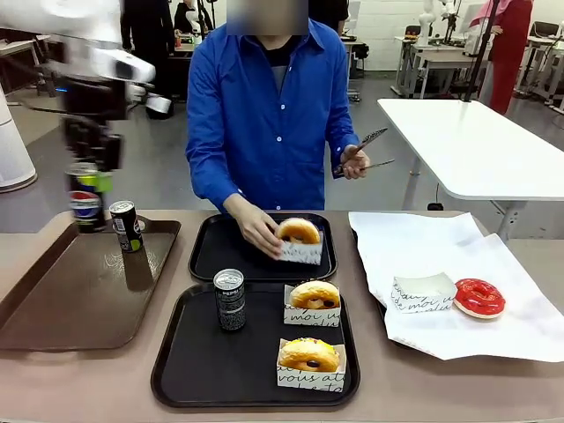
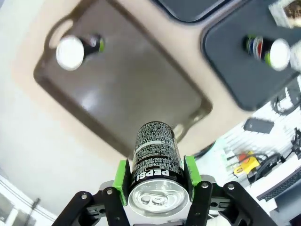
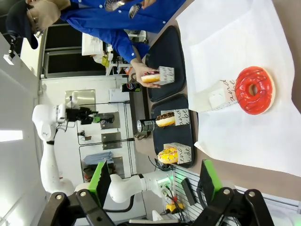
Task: Set up donuts and drinks on trays.
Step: Pick up one Pepsi coke from the Handle tray and place it on the Flat Tray without a Pepsi coke.
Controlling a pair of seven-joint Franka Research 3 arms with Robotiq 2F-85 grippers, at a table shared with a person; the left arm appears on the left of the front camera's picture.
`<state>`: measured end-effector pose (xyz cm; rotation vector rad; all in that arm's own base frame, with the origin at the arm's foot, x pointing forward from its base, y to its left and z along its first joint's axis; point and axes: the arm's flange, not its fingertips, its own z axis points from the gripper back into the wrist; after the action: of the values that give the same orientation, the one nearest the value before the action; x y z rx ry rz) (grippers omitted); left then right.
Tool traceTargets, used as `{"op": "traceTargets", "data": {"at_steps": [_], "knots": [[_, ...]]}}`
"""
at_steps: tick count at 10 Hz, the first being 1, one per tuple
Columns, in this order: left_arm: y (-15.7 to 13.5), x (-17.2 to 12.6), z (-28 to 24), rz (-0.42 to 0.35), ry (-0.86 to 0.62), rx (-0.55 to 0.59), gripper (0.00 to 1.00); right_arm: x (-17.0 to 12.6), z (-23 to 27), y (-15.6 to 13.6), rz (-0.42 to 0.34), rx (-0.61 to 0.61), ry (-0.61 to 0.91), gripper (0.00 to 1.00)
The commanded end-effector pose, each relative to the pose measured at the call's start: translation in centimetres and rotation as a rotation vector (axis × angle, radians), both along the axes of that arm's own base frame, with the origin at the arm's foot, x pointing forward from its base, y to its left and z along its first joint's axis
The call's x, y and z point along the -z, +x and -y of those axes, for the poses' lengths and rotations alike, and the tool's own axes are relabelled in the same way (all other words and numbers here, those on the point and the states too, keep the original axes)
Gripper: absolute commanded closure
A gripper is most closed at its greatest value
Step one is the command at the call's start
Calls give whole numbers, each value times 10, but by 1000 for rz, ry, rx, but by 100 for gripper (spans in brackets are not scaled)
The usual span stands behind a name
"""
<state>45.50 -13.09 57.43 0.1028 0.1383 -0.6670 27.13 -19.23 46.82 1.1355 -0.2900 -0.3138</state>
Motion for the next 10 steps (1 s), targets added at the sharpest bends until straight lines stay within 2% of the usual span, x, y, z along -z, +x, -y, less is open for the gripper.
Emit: {"op": "traceTargets", "data": {"at_steps": [1,4,5,10], "knots": [[-35,6,-35,26,-48,-30,43,-1,0,0,10,2,12,0],[-25,4,-38,31,-54,-43,43,-1,0,0,10,2,12,0],[-37,0,-52,5,-33,-46,43,-1,0,0,10,2,12,0],[-37,0,-52,5,-33,-46,43,-1,0,0,10,2,12,0]]}}
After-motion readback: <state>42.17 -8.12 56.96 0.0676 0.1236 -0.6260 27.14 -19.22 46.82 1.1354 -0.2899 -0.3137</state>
